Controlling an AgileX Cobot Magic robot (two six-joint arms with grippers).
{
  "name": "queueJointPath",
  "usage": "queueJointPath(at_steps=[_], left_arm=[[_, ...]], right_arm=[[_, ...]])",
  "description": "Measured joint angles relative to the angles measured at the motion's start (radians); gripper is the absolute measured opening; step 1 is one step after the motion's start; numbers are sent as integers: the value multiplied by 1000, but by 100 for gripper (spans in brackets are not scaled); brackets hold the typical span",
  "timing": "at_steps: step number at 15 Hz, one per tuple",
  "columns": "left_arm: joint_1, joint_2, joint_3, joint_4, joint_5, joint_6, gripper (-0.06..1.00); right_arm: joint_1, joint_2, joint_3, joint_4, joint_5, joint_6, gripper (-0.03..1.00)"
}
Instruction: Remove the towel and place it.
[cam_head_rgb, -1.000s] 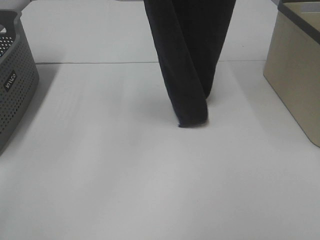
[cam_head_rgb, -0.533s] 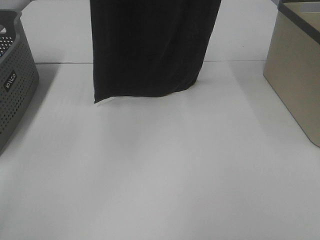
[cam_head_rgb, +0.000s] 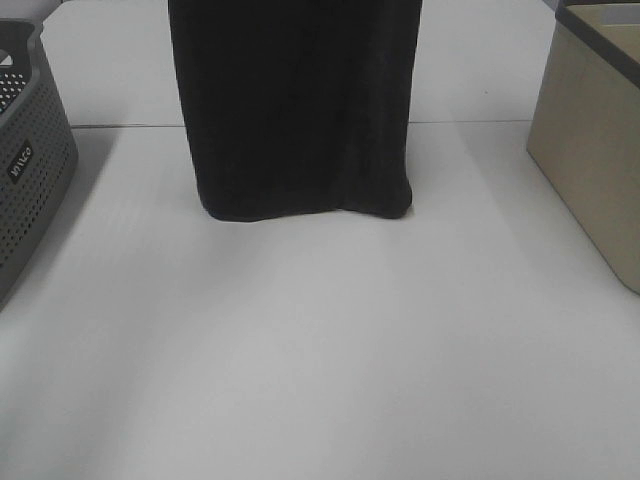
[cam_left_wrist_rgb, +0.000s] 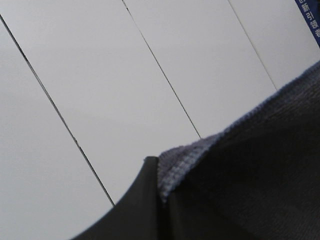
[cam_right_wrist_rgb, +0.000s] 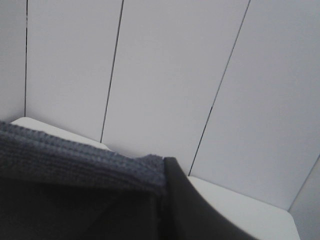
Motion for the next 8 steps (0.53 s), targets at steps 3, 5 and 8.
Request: queueJointPath(at_steps=[3, 5, 8], left_arm=[[16, 52, -28, -1, -112, -3, 0], [40, 127, -119, -1, -146, -3, 0], [57, 328, -399, -2, -154, -7, 0]], right_arm=[[0, 41, 0, 0, -115, 8, 2], [0, 87, 0, 1, -228, 8, 2], [-27, 190, -66, 6, -381, 8, 2]])
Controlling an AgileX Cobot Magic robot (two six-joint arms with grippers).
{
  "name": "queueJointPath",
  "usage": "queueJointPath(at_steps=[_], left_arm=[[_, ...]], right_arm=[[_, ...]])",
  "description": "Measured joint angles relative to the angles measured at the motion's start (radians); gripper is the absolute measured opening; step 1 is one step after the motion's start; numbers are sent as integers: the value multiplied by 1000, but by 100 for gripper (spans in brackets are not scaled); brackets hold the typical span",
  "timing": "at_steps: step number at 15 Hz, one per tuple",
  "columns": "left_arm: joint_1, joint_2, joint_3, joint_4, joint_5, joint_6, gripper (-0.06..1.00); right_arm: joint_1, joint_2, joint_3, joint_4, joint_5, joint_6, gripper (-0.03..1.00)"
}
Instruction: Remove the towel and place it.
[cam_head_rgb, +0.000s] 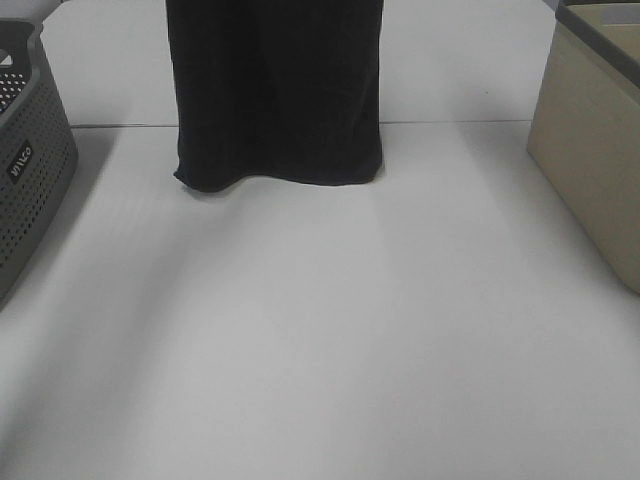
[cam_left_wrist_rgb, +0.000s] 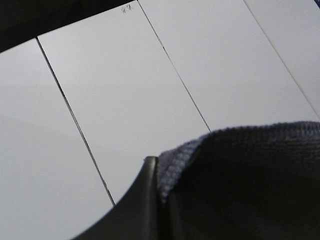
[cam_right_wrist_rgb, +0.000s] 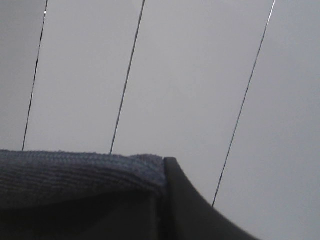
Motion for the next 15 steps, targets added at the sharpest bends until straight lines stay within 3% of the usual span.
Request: queueJointPath(at_steps=[5, 11, 13, 15], left_arm=[[11, 248, -389, 0, 47, -7, 0], [12, 278, -420, 1, 138, -42, 0], [12, 276, -420, 2, 207, -58, 0], [12, 264, -420, -1, 370, -81, 0]], right_arm=[[-53, 100, -131, 63, -52, 0, 2], [-54, 112, -132, 70, -28, 0, 2], [-54, 112, -132, 74, 40, 0, 2], [-54, 108, -132, 120, 168, 0, 2]])
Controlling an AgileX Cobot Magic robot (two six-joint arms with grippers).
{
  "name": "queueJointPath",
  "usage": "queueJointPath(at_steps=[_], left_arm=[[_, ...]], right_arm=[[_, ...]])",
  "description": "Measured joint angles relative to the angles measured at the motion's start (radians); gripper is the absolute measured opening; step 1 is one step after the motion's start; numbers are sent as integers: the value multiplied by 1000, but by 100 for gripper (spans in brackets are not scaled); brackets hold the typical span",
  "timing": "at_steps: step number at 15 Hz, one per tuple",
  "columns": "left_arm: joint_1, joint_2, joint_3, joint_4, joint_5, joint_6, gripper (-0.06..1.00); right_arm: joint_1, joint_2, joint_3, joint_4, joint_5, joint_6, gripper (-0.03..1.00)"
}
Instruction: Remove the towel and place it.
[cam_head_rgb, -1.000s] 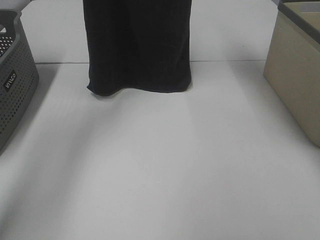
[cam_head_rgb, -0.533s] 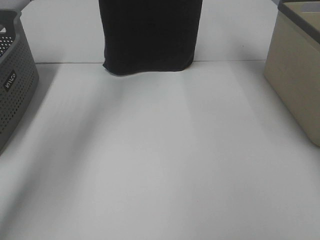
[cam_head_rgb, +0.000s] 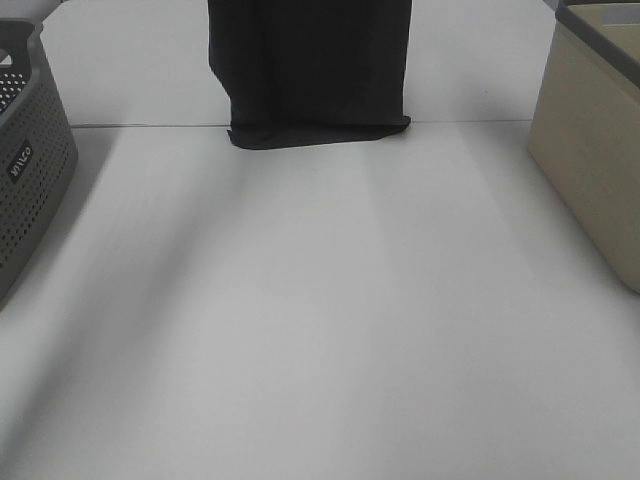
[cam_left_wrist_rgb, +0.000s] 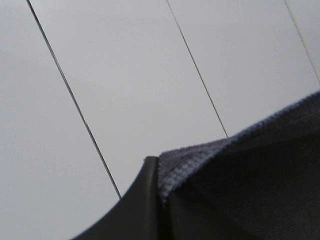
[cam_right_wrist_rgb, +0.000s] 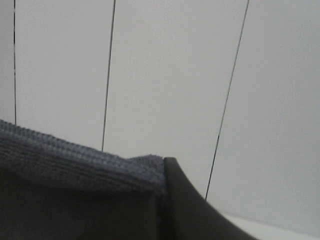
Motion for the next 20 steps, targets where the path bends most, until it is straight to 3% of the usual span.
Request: queueJointPath(at_steps=[3, 4, 5, 8, 10, 12, 16, 20], left_arm=[[-20, -41, 0, -59, 347, 1, 0], [-37, -79, 0, -69, 564, 19, 0], [-48, -112, 0, -76, 692, 24, 0], [-54, -206, -2, -115, 1004, 11, 0], [-55, -222, -6, -129, 1111, -6, 0], [-57, -223, 33, -144, 1143, -31, 0], [-57, -301, 276, -191, 1149, -49, 0], [-60, -560, 599, -201, 1143, -57, 0]], right_arm=[[0, -50, 0, 84, 309, 0, 2], [0, -90, 0, 110, 453, 0, 2], [0, -119, 0, 129, 554, 0, 2], [2, -175, 0, 197, 797, 0, 2], [3, -181, -1, 216, 901, -6, 2], [3, -181, -1, 220, 950, -6, 2], [3, -197, 32, 253, 961, -16, 2], [4, -342, 310, 301, 961, -45, 2]])
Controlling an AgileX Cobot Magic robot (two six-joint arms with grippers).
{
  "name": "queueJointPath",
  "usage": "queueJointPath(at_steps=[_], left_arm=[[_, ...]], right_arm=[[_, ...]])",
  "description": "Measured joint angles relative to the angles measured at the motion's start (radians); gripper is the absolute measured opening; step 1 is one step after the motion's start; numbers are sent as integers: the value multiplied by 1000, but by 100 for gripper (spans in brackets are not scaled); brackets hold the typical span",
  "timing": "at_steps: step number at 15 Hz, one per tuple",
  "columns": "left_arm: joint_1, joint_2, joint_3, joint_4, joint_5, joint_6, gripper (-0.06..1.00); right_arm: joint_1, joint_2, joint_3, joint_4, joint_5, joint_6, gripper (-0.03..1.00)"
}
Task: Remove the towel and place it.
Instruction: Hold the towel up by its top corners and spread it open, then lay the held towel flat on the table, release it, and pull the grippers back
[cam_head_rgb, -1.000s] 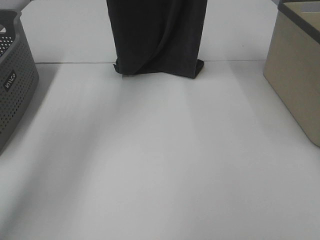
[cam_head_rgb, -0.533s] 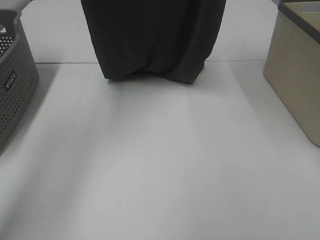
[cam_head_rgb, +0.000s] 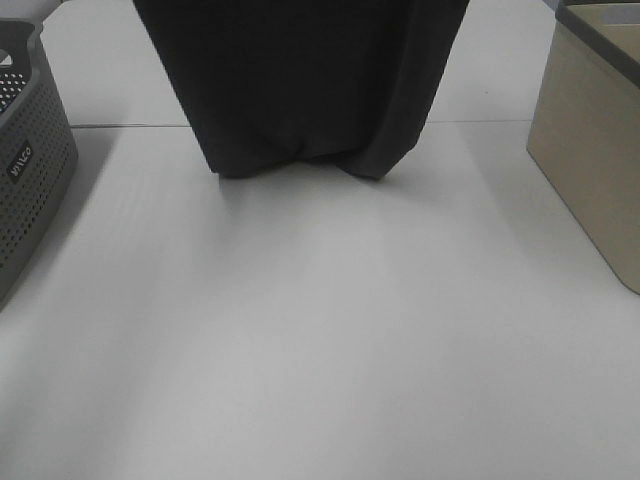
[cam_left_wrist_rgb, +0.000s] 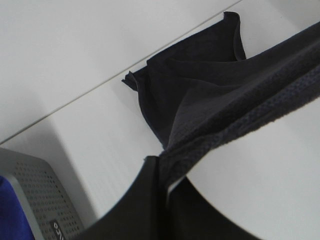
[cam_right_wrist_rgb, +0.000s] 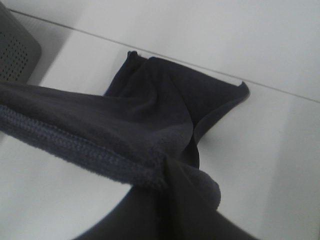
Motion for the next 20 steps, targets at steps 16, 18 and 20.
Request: queueJointPath(at_steps=[16, 18, 20], left_arm=[[-21, -563, 796, -192, -80, -75, 0], [-21, -581, 870, -228, -81, -62, 0], [-21, -616, 944, -294, -79, -37, 0]], right_arm=[[22, -541, 676, 174, -16, -4, 2], [22, -587, 766, 184, -16, 15, 2], [22, -665, 897, 193, -19, 45, 2]])
